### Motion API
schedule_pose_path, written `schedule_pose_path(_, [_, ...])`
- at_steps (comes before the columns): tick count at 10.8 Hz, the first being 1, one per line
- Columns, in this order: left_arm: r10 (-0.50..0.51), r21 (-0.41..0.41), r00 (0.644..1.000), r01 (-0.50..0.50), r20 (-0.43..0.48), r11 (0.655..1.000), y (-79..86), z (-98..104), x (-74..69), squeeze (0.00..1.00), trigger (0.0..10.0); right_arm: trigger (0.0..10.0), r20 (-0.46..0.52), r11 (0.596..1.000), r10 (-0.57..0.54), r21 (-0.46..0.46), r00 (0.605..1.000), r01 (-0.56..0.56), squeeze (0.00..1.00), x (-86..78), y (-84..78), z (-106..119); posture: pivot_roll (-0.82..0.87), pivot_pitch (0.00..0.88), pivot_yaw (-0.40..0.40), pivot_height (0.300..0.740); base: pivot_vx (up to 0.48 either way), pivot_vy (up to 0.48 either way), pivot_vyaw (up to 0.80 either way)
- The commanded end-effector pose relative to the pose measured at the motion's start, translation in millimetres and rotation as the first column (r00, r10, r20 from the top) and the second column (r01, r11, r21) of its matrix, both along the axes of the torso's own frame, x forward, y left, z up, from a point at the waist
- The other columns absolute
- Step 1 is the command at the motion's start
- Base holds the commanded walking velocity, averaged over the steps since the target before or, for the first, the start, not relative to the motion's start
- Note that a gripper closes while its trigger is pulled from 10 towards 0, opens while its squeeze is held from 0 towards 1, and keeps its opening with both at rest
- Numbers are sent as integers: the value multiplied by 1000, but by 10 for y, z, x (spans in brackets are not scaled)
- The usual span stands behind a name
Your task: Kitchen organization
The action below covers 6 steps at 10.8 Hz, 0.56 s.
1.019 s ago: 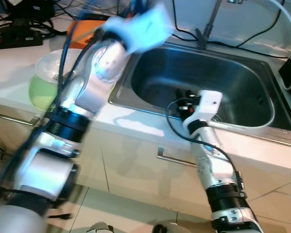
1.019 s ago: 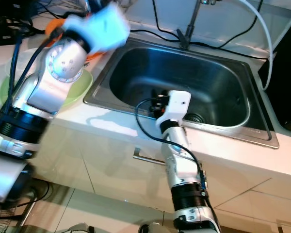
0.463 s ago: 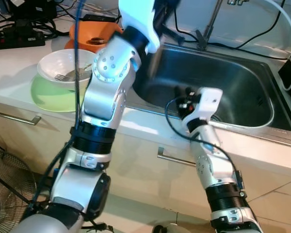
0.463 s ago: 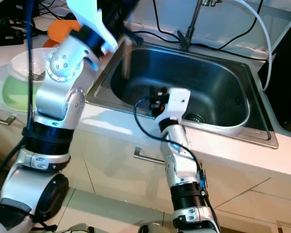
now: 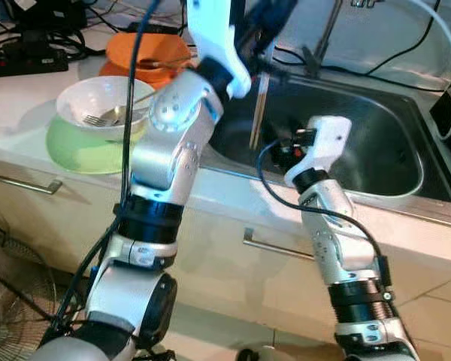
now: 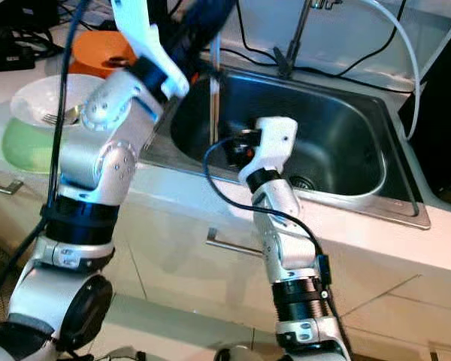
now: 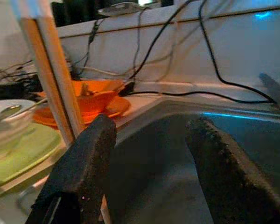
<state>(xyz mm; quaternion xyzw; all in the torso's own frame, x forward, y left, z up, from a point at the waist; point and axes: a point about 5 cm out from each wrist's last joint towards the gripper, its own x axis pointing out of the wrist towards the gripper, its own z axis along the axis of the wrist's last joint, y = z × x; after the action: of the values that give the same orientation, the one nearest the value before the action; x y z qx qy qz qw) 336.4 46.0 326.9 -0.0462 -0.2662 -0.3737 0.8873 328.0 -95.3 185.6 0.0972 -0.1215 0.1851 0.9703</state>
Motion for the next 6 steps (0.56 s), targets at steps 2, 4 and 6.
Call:
schedule_pose_path(2, [-26,41,1000,26,-6,999,25,-15,-6,0,10000,10000,22,1000,-12,-16,1000,13,1000,11,-117,92,-26,43,-79,719,0,0,0])
schedule_pose_path(4, [-13,82,1000,13,-2,997,65,-33,5,0,10000,10000,22,996,-64,-54,998,65,0,28,-265,98,-28,43,-75,719,0,0,0])
schedule_pose_path(6, [3,95,1000,-2,-12,995,89,-68,44,0,10000,10000,14,999,17,-35,1000,-17,0,-12,-264,130,-28,45,-74,719,0,0,0])
